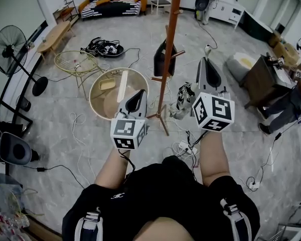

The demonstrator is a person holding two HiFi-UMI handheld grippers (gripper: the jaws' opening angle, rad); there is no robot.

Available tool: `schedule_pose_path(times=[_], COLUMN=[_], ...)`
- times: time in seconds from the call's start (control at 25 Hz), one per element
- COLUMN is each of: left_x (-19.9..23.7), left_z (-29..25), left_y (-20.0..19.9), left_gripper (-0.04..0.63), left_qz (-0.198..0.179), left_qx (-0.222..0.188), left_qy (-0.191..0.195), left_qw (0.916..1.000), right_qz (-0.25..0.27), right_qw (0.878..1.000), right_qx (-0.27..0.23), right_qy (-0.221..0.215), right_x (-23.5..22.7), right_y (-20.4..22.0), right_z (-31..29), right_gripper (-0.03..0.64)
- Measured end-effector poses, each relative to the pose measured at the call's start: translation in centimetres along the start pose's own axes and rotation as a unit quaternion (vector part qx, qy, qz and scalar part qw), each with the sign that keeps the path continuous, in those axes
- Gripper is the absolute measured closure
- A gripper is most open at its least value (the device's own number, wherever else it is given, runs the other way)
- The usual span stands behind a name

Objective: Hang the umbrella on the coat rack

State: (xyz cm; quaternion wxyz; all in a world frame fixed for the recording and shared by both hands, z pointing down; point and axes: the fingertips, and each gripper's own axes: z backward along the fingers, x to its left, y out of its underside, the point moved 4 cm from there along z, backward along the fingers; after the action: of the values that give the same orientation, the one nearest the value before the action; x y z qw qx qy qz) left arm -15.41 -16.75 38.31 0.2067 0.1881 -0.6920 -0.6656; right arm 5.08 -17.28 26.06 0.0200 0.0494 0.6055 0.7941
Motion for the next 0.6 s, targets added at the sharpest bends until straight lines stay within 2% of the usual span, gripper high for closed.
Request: schedule_pose_path(times=[0.24, 0.6], left_x=[2.1, 2.5], left_z=[-3.0, -11.9], left_y=[0.6, -1.0], left_gripper=[0.578, 0.578], left_qz=[-0.005, -0.028], left_qx=[-0.003, -0.001], left_qy=[-0.018, -0.031], left_qw=[0.9998, 0.9991], right_qz=[0.003, -0.006], right_qw=[1.000, 0.999], right_qx=[-0.012, -0.028], right_qy=[-0.007, -0.031], right_x=[-0.8, -4.5], right_y=[0.8, 1.5], right_z=[-3.7, -11.8], right_gripper=[0.601, 0.601])
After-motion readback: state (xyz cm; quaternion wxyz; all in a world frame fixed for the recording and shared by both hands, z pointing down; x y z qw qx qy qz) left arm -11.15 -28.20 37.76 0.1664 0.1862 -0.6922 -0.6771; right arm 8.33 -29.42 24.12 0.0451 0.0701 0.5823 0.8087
